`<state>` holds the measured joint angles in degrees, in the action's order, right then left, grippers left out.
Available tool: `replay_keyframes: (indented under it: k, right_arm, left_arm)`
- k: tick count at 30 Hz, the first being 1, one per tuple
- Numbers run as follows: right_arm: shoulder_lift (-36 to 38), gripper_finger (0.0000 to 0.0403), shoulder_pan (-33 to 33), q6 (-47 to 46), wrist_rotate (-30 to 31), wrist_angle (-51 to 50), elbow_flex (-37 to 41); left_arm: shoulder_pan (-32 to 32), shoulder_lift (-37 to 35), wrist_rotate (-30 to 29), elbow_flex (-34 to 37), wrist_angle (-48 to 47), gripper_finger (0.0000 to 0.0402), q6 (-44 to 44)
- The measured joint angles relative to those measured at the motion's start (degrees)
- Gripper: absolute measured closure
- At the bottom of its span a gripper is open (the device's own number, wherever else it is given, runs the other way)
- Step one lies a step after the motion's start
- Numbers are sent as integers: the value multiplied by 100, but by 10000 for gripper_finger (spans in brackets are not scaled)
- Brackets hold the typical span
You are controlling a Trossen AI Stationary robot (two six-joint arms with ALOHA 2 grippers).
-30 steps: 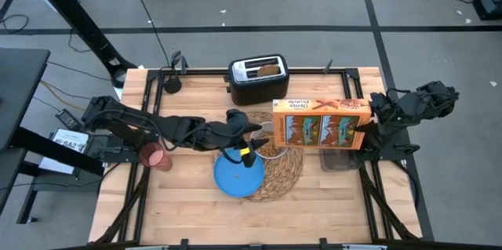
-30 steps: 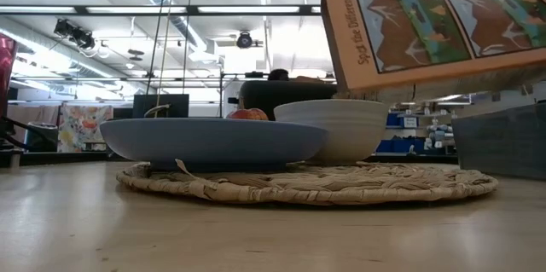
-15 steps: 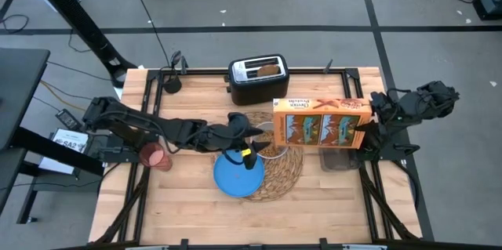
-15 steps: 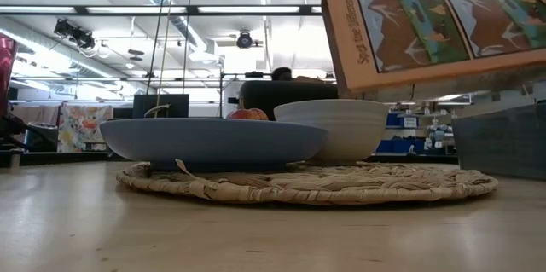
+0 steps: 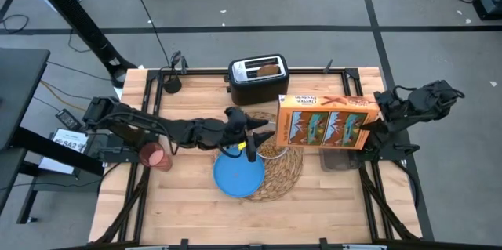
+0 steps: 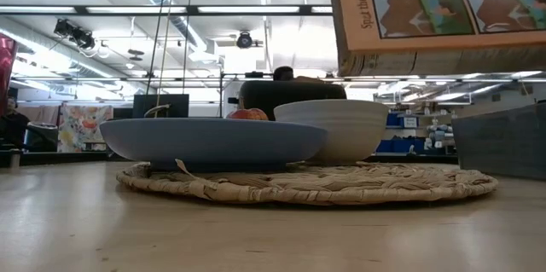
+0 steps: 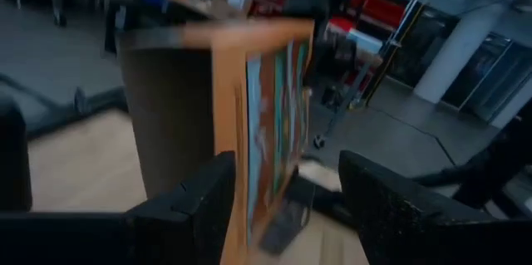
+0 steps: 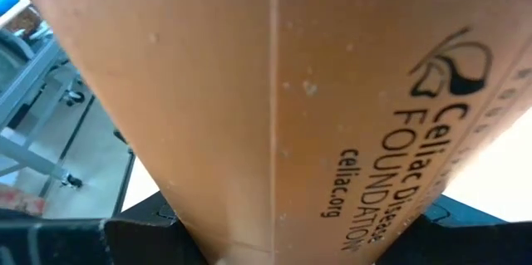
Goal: Arrange a breakfast setting
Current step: Pour the cereal into the white bowl
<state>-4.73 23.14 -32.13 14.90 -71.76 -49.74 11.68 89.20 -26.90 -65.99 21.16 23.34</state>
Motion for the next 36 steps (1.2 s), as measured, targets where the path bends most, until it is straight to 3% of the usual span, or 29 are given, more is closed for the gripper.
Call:
replay_keyframes:
  k: [11,19,30,36]
  right_arm:
    - [30,162,0,284,49,58,-233]
    - [30,162,0,380,141,56,-278]
    - [28,162,0,379,148,297,-168]
    - [26,162,0,433,150,646,-166]
  left_arm:
    - [-258,3,313,-1036,-98,182,-971]
    - [-258,3,322,-1569,-853,182,-1058]
    - [-275,-112,322,-1596,-1276,182,-767]
    - [-272,-600,321,-1596,-1424,182,-1188]
